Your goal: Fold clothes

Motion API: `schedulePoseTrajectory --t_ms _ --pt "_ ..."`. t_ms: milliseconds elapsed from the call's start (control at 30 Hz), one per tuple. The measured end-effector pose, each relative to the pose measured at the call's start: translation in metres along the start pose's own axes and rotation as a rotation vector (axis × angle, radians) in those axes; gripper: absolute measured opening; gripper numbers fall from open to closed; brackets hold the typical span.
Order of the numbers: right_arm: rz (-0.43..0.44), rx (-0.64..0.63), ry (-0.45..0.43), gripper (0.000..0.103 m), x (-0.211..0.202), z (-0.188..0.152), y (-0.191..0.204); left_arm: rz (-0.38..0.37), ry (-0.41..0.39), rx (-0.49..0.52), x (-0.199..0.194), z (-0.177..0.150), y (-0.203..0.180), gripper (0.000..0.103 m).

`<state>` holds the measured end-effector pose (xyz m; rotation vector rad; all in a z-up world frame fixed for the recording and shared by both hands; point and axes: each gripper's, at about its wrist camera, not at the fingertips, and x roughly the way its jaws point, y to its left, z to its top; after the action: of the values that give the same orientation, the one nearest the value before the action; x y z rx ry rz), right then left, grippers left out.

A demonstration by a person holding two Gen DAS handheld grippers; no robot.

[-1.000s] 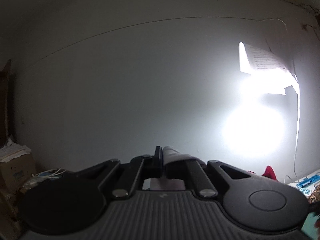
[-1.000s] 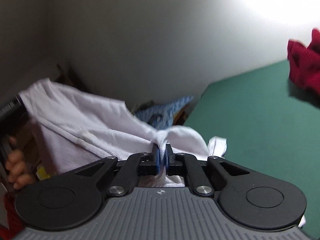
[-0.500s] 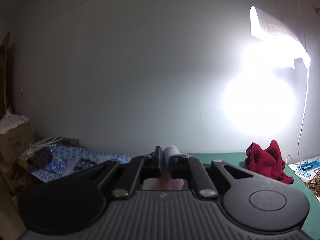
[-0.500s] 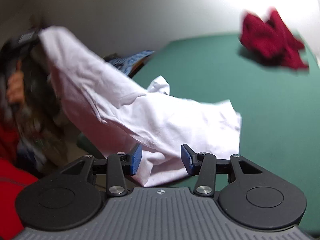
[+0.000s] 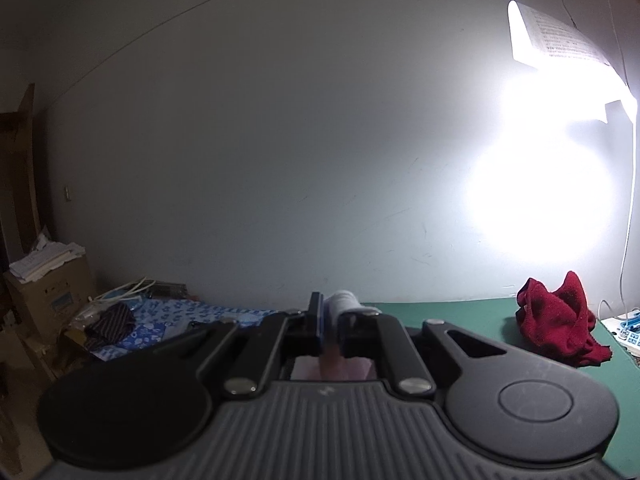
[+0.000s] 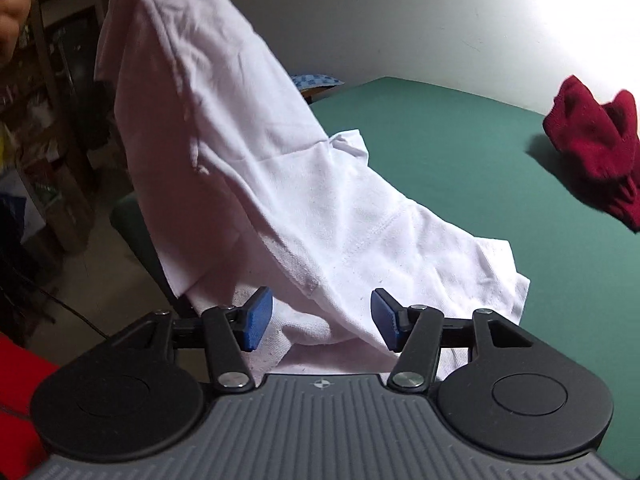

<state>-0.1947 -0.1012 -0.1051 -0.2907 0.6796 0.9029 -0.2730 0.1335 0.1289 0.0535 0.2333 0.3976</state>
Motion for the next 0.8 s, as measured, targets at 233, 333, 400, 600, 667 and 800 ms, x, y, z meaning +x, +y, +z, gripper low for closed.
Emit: schedulePoseTrajectory --t_ms 233,333,400,600,667,800 --pt "-0.084 0.027 0.043 0.002 0.032 -0.002 -0.021 0.013 0.005 -0.005 0.003 -0.003 0.005 0.010" --pt "-0.058 0.184 -0.042 0.000 0.002 0.013 -0.050 -0.011 0.006 0.000 0.016 -0.003 0.010 0.010" --pt "-0.039 0.282 -0.137 0.001 -0.033 0.025 -0.069 -0.058 -0.001 -0.011 0.031 0.004 0.013 0.010" --pt "0.027 0.445 -0.477 0.001 -0.158 0.063 -0.084 -0.210 -0.087 -0.004 0.082 0.050 0.004 0.010" --pt "0.049 0.448 -0.565 0.001 -0.187 0.075 -0.071 -0.269 -0.129 -0.005 0.100 0.073 -0.004 0.010" --pt "0.130 0.431 -0.657 0.001 -0.204 0.100 -0.031 -0.425 -0.178 -0.034 0.137 0.118 -0.025 0.015"
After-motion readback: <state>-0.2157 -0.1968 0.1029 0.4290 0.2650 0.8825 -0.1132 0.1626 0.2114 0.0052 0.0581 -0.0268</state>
